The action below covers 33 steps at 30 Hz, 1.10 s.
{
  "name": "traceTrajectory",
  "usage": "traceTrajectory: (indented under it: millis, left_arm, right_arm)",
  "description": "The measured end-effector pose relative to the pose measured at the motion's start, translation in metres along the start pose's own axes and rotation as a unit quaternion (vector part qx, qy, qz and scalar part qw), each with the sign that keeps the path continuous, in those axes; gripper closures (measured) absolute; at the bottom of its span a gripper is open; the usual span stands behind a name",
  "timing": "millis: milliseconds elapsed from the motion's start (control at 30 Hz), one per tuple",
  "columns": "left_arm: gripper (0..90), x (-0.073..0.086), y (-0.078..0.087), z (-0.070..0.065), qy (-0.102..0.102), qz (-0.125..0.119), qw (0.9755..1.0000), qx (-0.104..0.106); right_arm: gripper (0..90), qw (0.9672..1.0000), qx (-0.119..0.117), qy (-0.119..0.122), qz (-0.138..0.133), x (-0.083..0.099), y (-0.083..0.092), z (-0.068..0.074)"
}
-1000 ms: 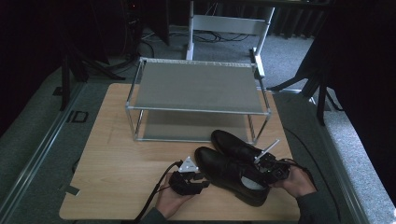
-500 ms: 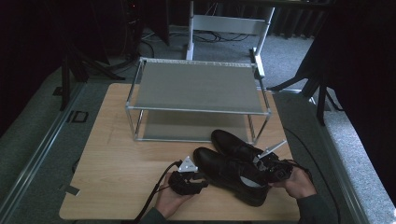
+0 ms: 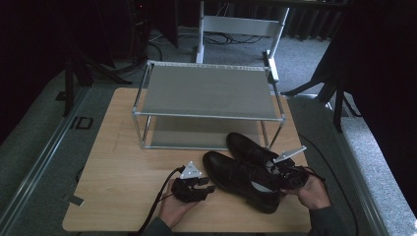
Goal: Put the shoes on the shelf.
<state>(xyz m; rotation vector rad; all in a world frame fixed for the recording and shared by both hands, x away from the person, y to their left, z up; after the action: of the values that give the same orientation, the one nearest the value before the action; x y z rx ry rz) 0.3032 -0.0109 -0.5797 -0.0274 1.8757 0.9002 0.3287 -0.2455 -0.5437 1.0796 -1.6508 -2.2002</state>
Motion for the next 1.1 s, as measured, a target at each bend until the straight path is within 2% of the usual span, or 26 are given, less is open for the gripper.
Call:
traceTrajectory:
  millis: [567, 967, 1100]
  left_arm:
    - [59.6, 0.0, 0.015, 0.019, 0.016, -0.011, 0.9996, -0.021]
    - [59.3, 0.0, 0.019, 0.028, 0.026, -0.014, 0.999, -0.032]
    - [59.4, 0.0, 0.019, 0.029, 0.028, -0.014, 0.9989, -0.034]
  right_arm:
    - [80.6, 0.9989, -0.01, -0.012, -0.043, -0.04, -0.002, 0.007]
    - [80.5, 0.9981, -0.018, -0.02, -0.054, -0.062, -0.01, 0.012]
    - [80.5, 0.9982, -0.013, -0.016, -0.057, -0.067, -0.012, 0.014]
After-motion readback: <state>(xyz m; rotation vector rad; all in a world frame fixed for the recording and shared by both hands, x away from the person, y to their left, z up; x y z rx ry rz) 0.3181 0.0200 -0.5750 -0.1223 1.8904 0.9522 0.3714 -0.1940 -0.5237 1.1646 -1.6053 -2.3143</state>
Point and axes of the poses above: each handheld gripper's, and its own axes: y roughly backward along the jaws, x roughly out of its underside, z roughly to its left, the point moved 9 cm from there along -y, roughly forward along the jaws, and after that the axes turned 4 degrees about -y, right-handed, at the moved point
